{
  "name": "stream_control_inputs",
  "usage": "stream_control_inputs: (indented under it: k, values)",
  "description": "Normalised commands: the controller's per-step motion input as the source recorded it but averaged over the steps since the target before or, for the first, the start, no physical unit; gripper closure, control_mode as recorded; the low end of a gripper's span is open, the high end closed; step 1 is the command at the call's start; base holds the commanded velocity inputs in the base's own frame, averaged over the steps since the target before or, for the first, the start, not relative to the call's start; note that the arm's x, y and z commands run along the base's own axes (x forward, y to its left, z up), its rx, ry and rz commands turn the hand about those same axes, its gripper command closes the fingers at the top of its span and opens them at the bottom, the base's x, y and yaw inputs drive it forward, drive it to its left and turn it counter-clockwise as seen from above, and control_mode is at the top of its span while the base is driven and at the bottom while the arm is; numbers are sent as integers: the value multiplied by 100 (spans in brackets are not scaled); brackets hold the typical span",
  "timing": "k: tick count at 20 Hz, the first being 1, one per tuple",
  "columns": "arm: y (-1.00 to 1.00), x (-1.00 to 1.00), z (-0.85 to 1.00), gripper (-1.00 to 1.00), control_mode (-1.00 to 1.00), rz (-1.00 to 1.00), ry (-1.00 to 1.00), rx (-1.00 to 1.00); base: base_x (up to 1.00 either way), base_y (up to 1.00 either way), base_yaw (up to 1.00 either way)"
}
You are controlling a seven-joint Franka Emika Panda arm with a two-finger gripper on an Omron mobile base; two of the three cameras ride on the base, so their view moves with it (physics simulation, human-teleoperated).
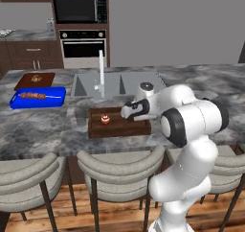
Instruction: Take the cupcakes from the fridge and place them on the empty tray on the dining counter.
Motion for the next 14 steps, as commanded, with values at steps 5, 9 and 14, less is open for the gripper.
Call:
stream_control_inputs:
  k: [5,9,14]
  values:
    - [5,45,-26,100,-100,0,0,0,0,0,0]
    - [6,34,-30,100,-100,0,0,0,0,0,0]
    - [13,15,-38,100,-100,0,0,2,0,0,0]
